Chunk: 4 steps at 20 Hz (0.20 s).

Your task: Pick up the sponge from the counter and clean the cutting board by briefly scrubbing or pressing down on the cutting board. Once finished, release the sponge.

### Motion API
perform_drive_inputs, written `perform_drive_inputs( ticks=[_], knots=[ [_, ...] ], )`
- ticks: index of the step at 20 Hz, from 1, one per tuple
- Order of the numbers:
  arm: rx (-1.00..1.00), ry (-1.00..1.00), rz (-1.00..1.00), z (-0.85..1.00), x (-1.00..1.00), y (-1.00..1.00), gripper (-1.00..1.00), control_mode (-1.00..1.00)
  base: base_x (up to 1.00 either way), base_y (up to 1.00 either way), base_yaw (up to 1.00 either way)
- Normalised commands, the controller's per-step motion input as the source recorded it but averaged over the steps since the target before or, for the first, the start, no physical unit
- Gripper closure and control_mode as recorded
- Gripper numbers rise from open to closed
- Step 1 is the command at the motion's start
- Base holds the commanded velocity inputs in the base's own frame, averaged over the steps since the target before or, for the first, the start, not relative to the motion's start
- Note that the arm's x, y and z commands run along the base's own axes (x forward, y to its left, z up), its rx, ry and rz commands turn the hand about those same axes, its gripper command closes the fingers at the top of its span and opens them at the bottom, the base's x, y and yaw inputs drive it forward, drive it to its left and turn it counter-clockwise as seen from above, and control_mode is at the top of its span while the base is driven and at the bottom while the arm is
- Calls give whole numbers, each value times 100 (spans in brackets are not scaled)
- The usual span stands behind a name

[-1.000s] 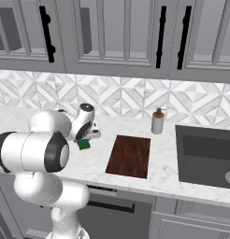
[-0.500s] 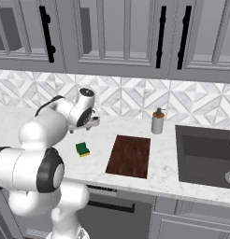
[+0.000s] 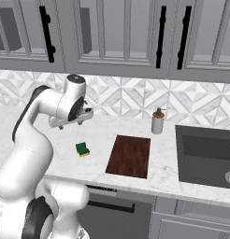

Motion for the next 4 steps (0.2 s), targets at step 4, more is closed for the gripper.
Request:
perform_drive_inputs(
  ticks=[4],
  knots=[
    [0, -7, -15, 58, -100, 0, -100, -100, 0, 0, 0]
  ],
)
